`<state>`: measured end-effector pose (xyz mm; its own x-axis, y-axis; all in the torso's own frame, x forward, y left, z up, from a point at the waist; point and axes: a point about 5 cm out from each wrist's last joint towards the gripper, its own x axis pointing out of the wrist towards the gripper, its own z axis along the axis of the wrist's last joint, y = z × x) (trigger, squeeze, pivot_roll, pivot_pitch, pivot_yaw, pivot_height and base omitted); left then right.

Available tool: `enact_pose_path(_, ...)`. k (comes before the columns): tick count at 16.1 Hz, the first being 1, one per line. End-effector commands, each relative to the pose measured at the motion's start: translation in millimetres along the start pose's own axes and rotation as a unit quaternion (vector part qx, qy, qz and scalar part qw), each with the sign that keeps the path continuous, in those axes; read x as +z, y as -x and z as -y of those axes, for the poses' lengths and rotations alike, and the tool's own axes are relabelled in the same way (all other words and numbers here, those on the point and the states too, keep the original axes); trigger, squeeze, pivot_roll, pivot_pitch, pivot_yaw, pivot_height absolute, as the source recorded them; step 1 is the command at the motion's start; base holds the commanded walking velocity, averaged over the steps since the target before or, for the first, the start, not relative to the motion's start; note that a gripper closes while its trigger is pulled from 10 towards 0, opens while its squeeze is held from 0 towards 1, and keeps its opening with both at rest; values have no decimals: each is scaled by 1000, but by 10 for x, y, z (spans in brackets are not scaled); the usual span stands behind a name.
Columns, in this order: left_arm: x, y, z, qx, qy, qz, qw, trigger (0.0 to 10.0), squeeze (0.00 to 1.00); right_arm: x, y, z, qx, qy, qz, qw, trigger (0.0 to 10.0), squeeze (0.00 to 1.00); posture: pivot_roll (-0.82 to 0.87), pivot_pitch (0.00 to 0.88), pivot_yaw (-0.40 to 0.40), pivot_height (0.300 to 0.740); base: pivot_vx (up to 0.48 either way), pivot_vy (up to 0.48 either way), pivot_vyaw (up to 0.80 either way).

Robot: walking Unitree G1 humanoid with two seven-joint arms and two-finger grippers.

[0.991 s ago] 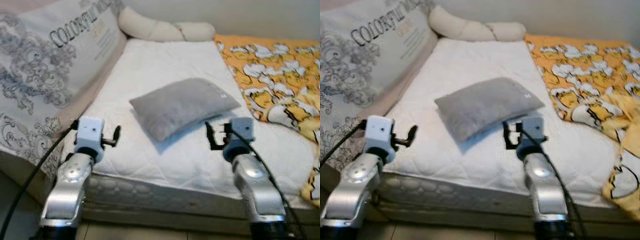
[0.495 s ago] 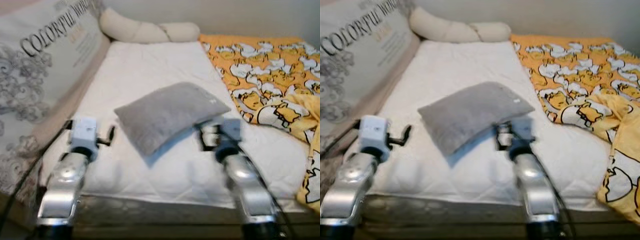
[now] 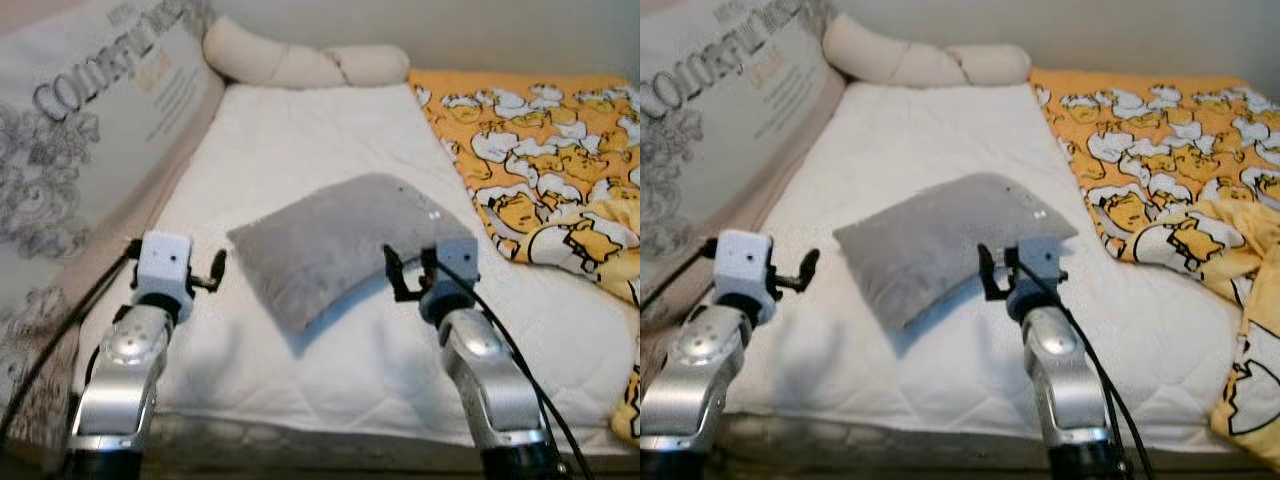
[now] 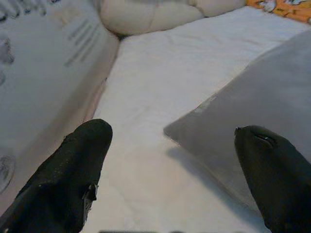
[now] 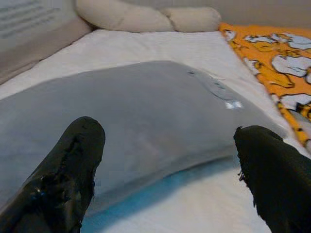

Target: Clean up the room

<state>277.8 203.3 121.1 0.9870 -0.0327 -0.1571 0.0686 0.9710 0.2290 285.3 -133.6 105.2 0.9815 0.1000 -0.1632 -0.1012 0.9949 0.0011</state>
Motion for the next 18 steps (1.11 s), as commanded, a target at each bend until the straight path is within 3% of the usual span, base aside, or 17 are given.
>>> enact_pose_path(1, 17, -4, 73, -13, -1, 4, 1000, 10000, 0, -21, 19, 103, -15, 2, -2, 1000, 10000, 0, 26, 0, 14, 740, 304, 0, 0)
enact_pose_path(8, 35, -17, 74, -18, -5, 4, 1000, 10000, 0, -26, 5, 79, -9, 5, -4, 1000, 10000, 0, 31, 0, 15, 740, 294, 0, 0)
enact_pose_path(15, 48, -8, 91, -18, -10, 6, 1000, 10000, 0, -34, 17, 94, -5, 8, -6, 1000, 10000, 0, 38, 0, 9, 740, 0, 0, 0)
enact_pose_path(17, 62, -1, 91, -20, -15, 7, 1000, 10000, 0, -47, 33, 94, -2, -3, -11, 1000, 10000, 0, 39, 0, 12, 740, 0, 0, 0)
enact_pose_path(18, 53, 19, 108, -31, -26, 5, 999, 10000, 0, -54, 54, 114, -5, -34, -16, 999, 10000, 0, 41, 0, 12, 740, 0, 0, 0)
